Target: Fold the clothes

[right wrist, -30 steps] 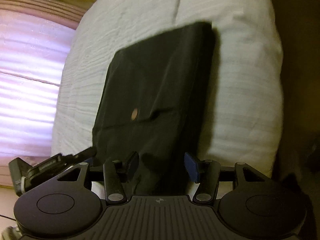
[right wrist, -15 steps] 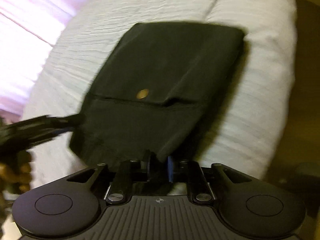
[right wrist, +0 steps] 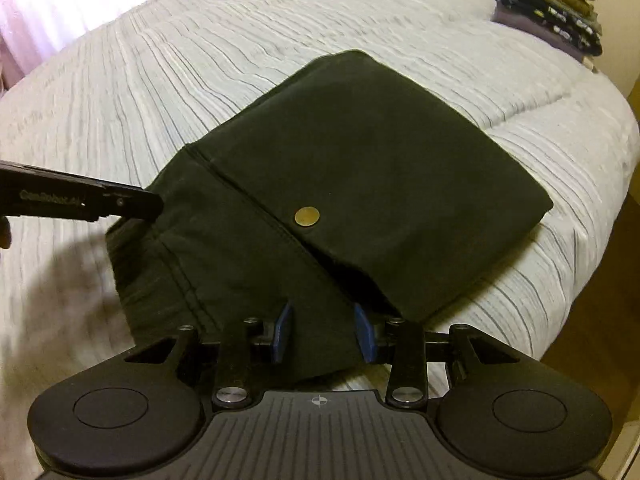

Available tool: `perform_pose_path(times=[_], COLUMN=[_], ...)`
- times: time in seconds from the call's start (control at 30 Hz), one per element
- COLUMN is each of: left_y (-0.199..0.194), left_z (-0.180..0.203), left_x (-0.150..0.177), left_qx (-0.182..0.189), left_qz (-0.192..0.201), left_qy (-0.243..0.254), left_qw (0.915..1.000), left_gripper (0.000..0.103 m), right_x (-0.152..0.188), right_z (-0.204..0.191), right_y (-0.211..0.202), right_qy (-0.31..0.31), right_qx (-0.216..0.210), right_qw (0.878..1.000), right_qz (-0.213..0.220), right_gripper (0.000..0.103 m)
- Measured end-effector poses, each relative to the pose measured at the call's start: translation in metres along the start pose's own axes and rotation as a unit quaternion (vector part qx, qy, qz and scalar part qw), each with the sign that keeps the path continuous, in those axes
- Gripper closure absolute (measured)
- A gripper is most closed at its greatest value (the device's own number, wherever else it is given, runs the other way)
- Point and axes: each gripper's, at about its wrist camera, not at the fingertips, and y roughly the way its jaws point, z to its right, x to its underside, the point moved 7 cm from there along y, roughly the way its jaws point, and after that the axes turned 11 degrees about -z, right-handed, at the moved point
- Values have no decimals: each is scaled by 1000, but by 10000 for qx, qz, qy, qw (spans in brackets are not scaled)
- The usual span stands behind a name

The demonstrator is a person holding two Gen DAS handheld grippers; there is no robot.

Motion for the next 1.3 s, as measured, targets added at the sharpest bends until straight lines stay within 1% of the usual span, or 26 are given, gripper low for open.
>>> perform_pose_path(times=[0.07,0.1,0.13,0.17,0.2,0.3,0.33,0.37,0.4,0.43,0.47,0.53,0.57,0.6,0.7,0.77,0.8,0.83,0.87,0.9,1.07,1.13,1.2,1.3], left_y=[-13,-22,-32,-41,-42,-22,-8,5,11,13,11,3,-2,-7,-29,-48,-56,-65,-73,-81,-105,-111,-117,-122], left_z=[3,5,7,9,10,9,4,-2,-7,-10,-10,-6,-4,-4,1,9,13,17,22,27,59,73,89,114], left_x=[-1,-2,-2,-3,-1,9,16,22,24,25,25,25,26,26,27,28,28,28,28,28,29,31,31,34], left_qx=[-15,28,71,114,104,-92,-207,-271,-280,-267,-285,-354,-370,-383,-451,-579,-651,-693,-714,-732,-776,-870,-906,-1000], left_qz=[30,87,145,202,172,-131,-300,-447,-472,-434,-416,-446,-543,-670,-919,-1022,-1009,-998,-989,-971,-779,-675,-576,-437], left_qy=[3,-13,-29,-46,-7,186,159,37,-149,-345,-440,-484,-579,-725,-1142,-1320,-1419,-1541,-1682,-1856,-2576,-2796,-2985,-3316], left_qw=[10000,10000,9999,9997,9998,9997,9992,9986,9984,9981,9978,9972,9962,9944,9882,9843,9826,9805,9782,9751,9600,9538,9483,9371], left_gripper=[84,92,97,97,97,98,101,102,101,101,101,102,102,102,95,94,92,85,82,80,77,73,72,72], right_x=[-1,-1,-1,-1,2,11,14,19,24,25,26,21,18,16,6,2,1,-1,-4,-7,-23,-27,-31,-37], right_z=[-1,-2,-2,-3,-8,-22,-30,-36,-41,-44,-47,-49,-50,-50,-42,-35,-32,-28,-24,-21,-8,0,7,20], right_y=[-16,-23,-31,-39,-45,-61,-52,-41,-29,-20,-11,-15,-17,-19,-39,-54,-58,-63,-67,-73,-100,-105,-111,-120], right_qy=[88,132,175,215,159,-11,-123,-205,-287,-383,-476,-571,-618,-662,-641,-575,-558,-574,-593,-676,-1160,-1459,-1757,-2126], right_qx=[-37,-55,-74,-95,-178,-424,-433,-352,-273,-249,-226,-254,-268,-285,-576,-746,-763,-752,-740,-732,-736,-755,-773,-791], right_qw=[9999,9999,9998,9997,9997,9989,9990,9991,9990,9988,9984,9974,9967,9959,9927,9899,9885,9875,9866,9862,9825,9792,9749,9681], right_qz=[31,46,61,77,108,193,45,-80,-200,-188,-180,-363,-455,-546,-842,-1057,-1184,-1258,-1328,-1325,-1259,-1194,-1129,-1064], right_gripper=[65,65,65,65,65,65,65,65,65,65,65,65,65,65,64,64,58,51,31,26,26,26,26,26])
